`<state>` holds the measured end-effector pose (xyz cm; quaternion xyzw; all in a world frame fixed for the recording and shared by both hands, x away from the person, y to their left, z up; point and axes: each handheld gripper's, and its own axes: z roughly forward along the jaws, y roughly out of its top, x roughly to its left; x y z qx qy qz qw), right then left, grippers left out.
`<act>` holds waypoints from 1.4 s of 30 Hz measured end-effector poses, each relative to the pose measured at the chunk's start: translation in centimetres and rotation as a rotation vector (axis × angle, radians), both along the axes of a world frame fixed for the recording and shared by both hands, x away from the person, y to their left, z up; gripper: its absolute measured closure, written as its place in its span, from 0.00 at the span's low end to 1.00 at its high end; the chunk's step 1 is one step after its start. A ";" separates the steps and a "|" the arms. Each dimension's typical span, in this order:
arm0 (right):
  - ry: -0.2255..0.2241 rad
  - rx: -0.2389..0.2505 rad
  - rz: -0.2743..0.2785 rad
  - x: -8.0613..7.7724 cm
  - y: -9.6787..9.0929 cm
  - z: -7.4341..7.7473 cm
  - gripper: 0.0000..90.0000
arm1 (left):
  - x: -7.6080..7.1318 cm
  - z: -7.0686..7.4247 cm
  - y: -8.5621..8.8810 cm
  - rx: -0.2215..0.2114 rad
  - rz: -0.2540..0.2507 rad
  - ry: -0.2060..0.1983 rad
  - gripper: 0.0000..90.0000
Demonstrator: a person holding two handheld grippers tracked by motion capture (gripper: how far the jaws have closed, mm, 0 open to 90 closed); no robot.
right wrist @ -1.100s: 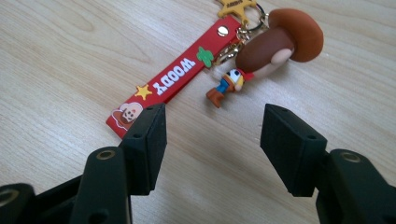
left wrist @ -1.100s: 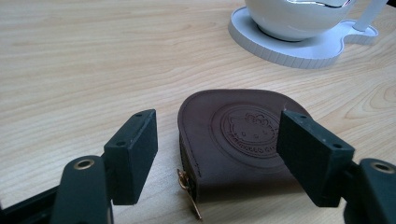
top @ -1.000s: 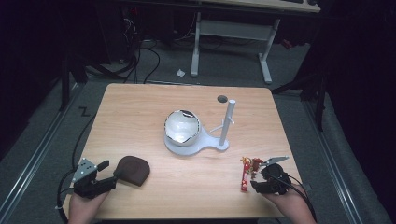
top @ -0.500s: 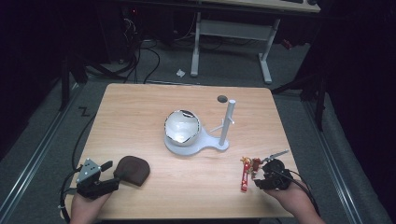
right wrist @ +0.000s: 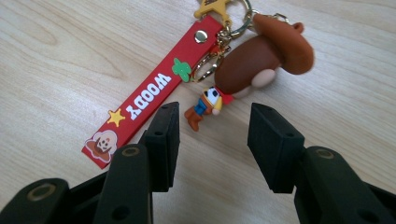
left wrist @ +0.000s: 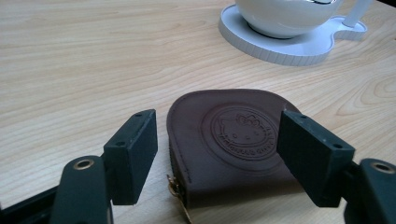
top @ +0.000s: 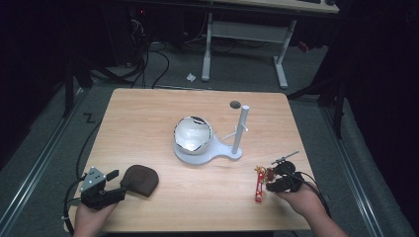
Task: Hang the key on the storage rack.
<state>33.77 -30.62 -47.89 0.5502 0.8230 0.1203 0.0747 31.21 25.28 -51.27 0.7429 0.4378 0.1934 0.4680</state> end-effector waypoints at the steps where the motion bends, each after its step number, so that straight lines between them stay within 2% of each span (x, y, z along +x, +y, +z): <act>1: 0.004 -0.002 0.000 0.1 0.2 -0.2 0.61 | 0.1 0.0 0.1 0.000 0.001 -0.002 0.33; 2: 0.001 -0.006 0.010 0.3 0.4 -0.6 0.66 | 0.1 0.0 0.2 0.000 0.006 -0.001 0.33; 4: 0.008 -0.011 0.012 0.4 0.5 -0.7 0.68 | 0.1 0.0 0.2 -0.003 0.007 0.001 0.33; 5: 0.023 -0.015 0.021 0.5 0.9 -1.1 0.77 | 0.1 0.0 0.3 -0.003 0.010 0.000 0.33; 9: 0.018 -0.034 0.034 0.5 1.1 -1.1 0.83 | 0.0 0.0 0.4 -0.003 0.015 -0.004 0.33; 12: 0.026 -0.051 0.034 0.2 0.5 -1.0 0.94 | 0.1 -0.1 0.4 0.001 0.013 0.001 0.33; 19: 0.035 -0.073 0.031 -0.9 -0.8 -0.5 0.93 | 0.1 0.0 0.3 0.006 0.011 -0.002 0.33; 20: 0.032 -0.078 0.026 -1.0 -1.0 -0.4 0.92 | 0.1 0.0 0.3 0.007 0.011 -0.002 0.33; 21: 0.033 -0.069 0.016 -1.0 -1.4 -0.2 0.80 | 0.1 0.0 0.3 0.008 0.011 -0.002 0.33; 23: 0.037 -0.060 0.011 -0.9 -1.5 -0.2 0.77 | 0.1 0.0 0.3 0.007 0.012 -0.001 0.33; 24: 0.035 -0.042 0.011 -0.6 -1.5 -0.2 0.66 | 0.1 0.0 0.3 0.007 0.012 -0.001 0.33; 25: 0.035 -0.042 0.011 -0.6 -1.5 -0.2 0.66 | 0.1 0.0 0.3 0.007 0.013 -0.001 0.33; 26: 0.022 -0.030 0.008 -0.2 -1.3 -0.2 0.57 | 0.1 0.0 0.4 0.007 0.013 -0.001 0.33; 28: 0.023 -0.026 0.009 0.1 -1.0 -0.2 0.57 | 0.1 0.0 0.4 0.007 0.015 -0.001 0.33; 31: 0.024 -0.051 0.048 0.7 -0.1 -0.4 0.59 | 0.1 0.0 0.5 0.004 0.018 0.000 0.33; 35: 0.013 -0.095 0.095 1.3 1.0 -0.7 0.56 | 0.1 0.0 0.6 0.002 0.018 0.000 0.33; 42: 0.017 -0.080 0.119 1.8 2.1 -0.9 0.53 | 0.2 -0.1 0.6 0.005 0.012 0.007 0.33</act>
